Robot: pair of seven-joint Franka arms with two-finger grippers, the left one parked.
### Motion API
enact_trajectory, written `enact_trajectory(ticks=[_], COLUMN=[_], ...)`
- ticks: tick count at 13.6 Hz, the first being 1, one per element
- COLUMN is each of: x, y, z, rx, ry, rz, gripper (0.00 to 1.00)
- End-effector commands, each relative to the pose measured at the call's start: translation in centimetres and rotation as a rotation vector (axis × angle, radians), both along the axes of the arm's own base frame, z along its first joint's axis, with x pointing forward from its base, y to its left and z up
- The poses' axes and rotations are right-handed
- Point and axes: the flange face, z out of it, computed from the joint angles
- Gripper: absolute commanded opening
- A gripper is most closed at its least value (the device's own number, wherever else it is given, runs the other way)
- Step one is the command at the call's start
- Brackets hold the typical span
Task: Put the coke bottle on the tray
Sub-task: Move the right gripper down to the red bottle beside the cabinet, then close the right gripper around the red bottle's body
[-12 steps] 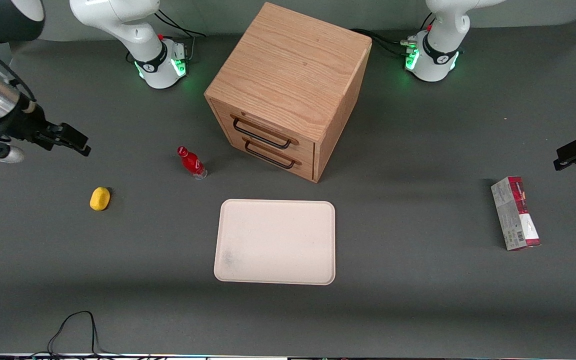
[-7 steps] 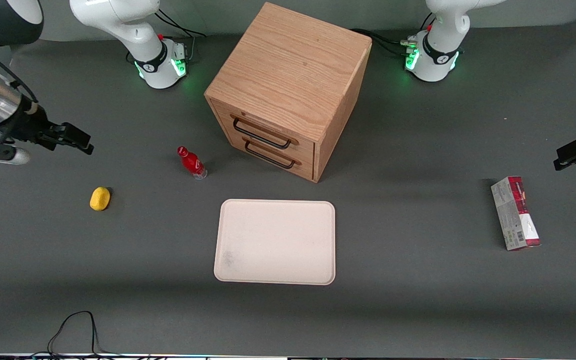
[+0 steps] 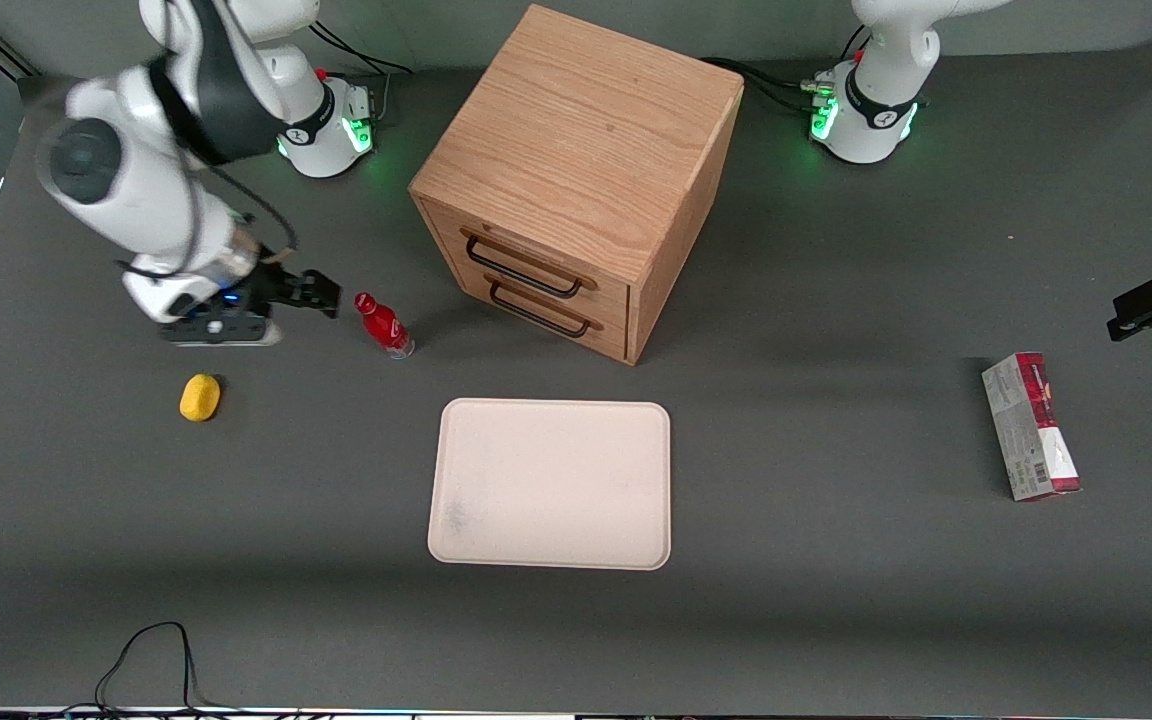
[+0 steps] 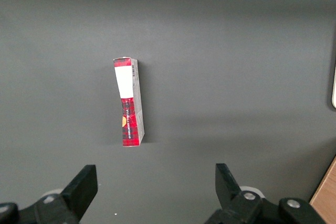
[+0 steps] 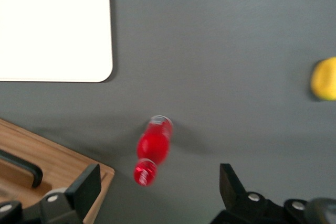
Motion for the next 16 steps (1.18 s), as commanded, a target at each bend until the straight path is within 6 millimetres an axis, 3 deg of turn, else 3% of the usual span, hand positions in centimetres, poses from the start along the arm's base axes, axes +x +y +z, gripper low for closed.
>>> enact_trajectory(ticks=[1, 4, 8, 9, 10, 11, 12, 14, 16], x=[-3.3, -4.2, -5.2, -5.5, -5.6, -5.7, -5.6, -5.5, -5.0], y=[2.7, 3.2, 2.8, 2.7, 2.6, 2.7, 2.6, 2.7, 2.7], z=[-3.7, -7.8, -9.4, -9.7, -9.7, -9.7, -9.7, -9.6, -9.0], rx=[0.02, 0.027, 0.013, 0.009, 0.007, 0.007, 0.006, 0.002, 0.005], ry=[-0.047, -0.071, -0.036, -0.029, -0.025, -0.024, -0.024, -0.033, -0.047], rz=[-0.032, -0.036, -0.033, -0.034, -0.033, -0.031, -0.028, -0.013, -0.01], gripper=[1.0, 1.0, 1.0, 0.93, 0.74, 0.34, 0.16, 0.03, 0.0])
